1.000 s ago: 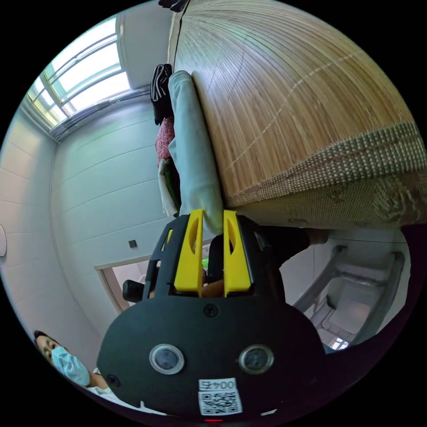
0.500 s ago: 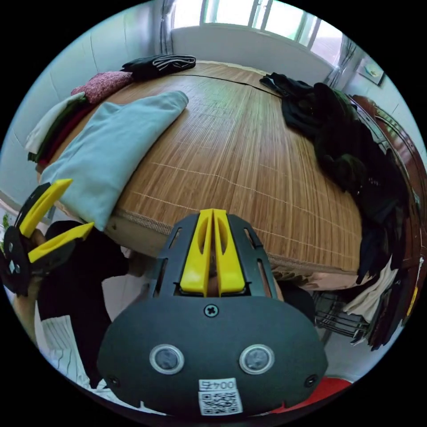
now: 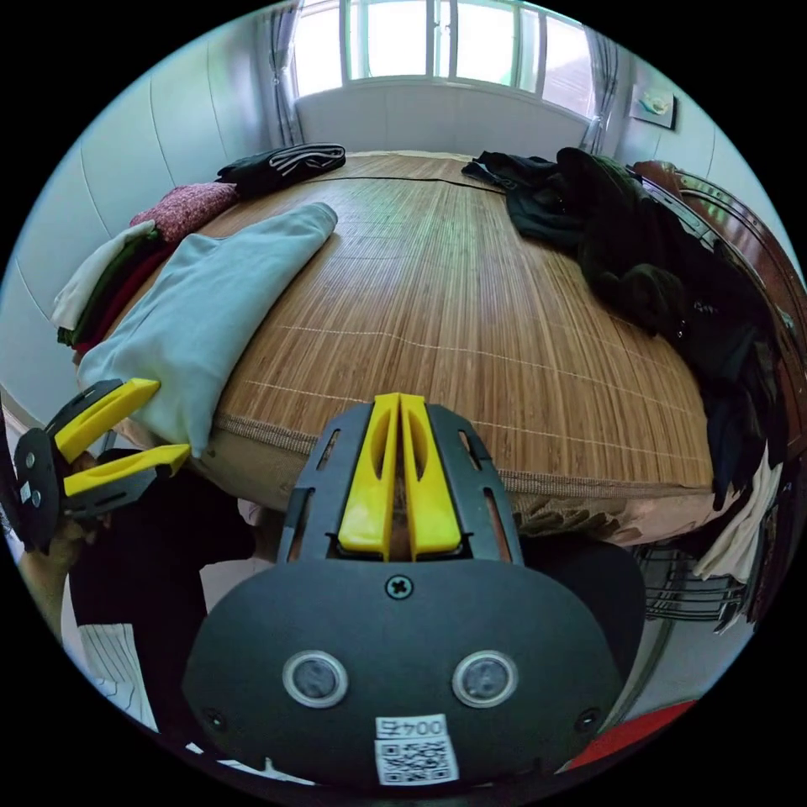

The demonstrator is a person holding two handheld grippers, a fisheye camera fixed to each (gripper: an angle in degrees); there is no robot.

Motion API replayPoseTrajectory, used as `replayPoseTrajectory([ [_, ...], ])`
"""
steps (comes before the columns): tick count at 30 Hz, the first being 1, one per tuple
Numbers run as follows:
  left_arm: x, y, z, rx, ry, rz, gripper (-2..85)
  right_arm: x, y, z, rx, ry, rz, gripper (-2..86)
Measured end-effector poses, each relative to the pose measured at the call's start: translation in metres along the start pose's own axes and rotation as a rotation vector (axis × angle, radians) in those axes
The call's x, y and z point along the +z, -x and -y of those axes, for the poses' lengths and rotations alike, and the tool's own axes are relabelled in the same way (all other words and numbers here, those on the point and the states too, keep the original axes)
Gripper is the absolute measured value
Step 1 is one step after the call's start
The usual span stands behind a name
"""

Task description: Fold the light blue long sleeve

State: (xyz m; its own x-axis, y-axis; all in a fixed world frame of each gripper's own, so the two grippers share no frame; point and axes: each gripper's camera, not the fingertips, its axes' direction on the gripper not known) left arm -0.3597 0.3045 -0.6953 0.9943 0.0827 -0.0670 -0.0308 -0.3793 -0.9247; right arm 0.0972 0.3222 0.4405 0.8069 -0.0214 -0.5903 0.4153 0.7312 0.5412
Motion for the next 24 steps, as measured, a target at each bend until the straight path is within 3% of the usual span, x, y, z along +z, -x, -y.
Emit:
replayPoseTrajectory([
  [6,0.044,0.013,-0.045,-0.001,0.012,0.053,15.3,-0.003,-0.012,-0.016,0.018,-0.058,0.015,-0.8],
  [12,0.077,0.026,-0.084,0.007,0.020,0.104,15.1,-0.013,-0.064,-0.028,0.149,-0.107,0.218,-0.4],
  [17,0.069,0.038,-0.114,0.016,0.007,0.139,14.3,-0.037,-0.100,-0.023,0.139,-0.149,0.756,4.4],
  [20,0.059,0.026,-0.136,0.101,-0.021,0.206,14.2,-0.017,-0.101,-0.011,0.096,0.024,0.950,8.6],
  [24,0.061,0.022,-0.157,0.136,-0.001,0.233,14.3,0.004,-0.107,-0.005,0.151,0.150,1.056,9.6],
])
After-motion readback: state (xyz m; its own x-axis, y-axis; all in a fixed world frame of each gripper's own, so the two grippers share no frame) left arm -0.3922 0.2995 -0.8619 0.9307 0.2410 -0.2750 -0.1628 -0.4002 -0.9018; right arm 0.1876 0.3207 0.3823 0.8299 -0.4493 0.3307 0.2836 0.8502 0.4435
